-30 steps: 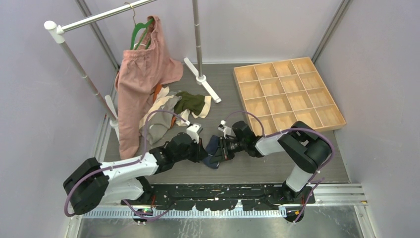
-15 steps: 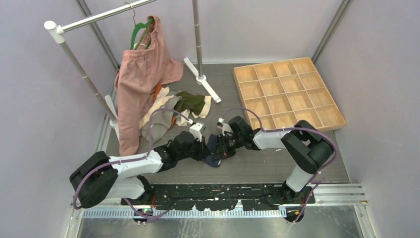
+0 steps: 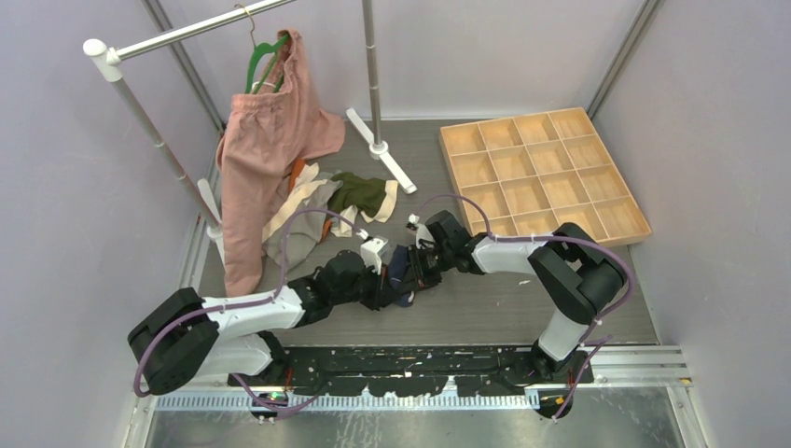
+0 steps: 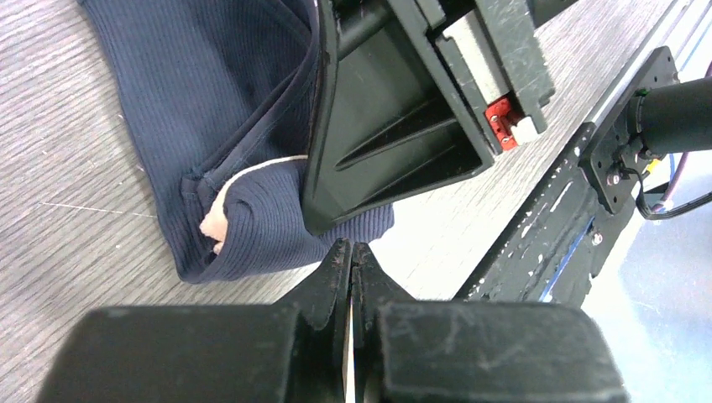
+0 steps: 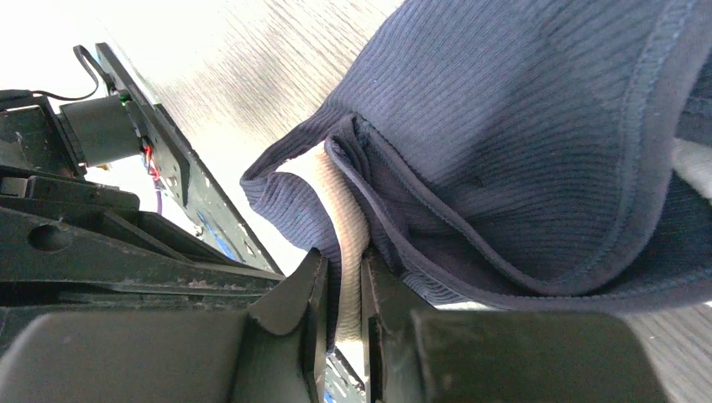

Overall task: Roll the underwear
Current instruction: Roll the underwear to the center of the board.

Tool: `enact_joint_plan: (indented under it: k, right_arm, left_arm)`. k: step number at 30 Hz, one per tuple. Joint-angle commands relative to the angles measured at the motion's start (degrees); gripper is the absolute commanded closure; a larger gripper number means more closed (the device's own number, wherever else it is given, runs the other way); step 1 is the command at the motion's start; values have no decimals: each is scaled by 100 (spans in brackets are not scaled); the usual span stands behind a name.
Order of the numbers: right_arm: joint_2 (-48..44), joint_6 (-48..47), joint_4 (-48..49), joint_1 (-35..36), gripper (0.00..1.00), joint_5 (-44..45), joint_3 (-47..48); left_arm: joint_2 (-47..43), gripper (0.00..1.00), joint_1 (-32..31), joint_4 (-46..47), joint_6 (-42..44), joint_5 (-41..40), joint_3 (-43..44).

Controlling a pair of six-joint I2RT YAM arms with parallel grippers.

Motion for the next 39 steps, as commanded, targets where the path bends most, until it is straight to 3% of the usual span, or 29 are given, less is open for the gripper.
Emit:
enact_joint_plan:
  k: [1, 12, 24, 31, 39]
  right_arm:
    - [141, -188, -311, -52, 83, 550, 86]
    - [158, -228, -401, -46, 82, 462, 103]
    - [193, -245, -415, -50, 79, 373, 160]
    - [54, -289, -534, -47, 71, 328, 189]
    - [-255, -404, -857, -49, 60, 372, 316]
  left_arm:
    - [62, 99, -17, 90, 61, -138, 0]
    - [-329, 99, -17, 101, -139, -1231, -10]
    - [408, 99, -17, 454, -149, -1231, 51]
    - [734, 99, -14, 351, -426, -1970, 2]
    - [1160, 99, -4, 235, -494, -2181, 125]
